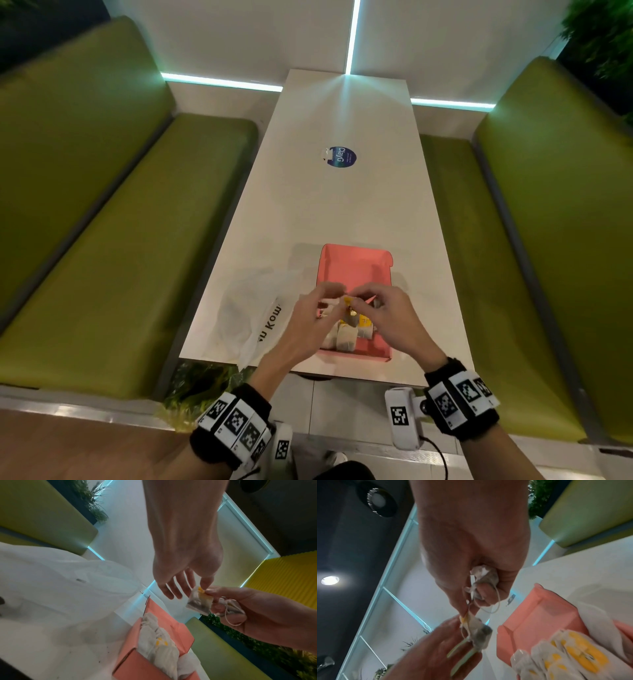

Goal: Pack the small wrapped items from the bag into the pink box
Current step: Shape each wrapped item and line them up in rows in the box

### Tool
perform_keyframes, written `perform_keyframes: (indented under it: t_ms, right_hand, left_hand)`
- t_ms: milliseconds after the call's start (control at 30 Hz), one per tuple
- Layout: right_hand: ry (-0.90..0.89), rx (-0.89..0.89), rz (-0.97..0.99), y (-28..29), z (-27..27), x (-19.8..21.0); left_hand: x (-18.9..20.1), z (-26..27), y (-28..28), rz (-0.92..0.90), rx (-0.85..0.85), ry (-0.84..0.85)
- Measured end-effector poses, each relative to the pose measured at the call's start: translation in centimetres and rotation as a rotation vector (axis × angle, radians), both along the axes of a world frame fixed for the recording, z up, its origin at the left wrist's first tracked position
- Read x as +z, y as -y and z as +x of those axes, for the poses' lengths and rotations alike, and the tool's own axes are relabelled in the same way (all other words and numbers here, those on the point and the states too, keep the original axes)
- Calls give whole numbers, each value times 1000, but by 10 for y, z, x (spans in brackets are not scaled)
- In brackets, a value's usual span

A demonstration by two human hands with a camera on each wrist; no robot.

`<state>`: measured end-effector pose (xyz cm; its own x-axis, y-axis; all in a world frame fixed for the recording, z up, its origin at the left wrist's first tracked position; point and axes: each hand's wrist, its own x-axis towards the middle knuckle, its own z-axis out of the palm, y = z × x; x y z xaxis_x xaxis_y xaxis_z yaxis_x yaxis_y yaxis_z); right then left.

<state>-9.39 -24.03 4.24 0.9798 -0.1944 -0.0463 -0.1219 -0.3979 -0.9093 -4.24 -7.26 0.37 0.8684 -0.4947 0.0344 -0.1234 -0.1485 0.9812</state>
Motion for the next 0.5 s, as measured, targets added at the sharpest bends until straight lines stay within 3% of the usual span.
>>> perform_keyframes:
  t_ms: [167, 500]
  right_hand:
    - [100, -110, 66, 3, 0, 10]
    - [26, -26, 285, -13, -16, 0]
  left_hand:
    - [7, 1, 3, -126, 24, -52]
    - [23, 1, 4, -242, 141, -163]
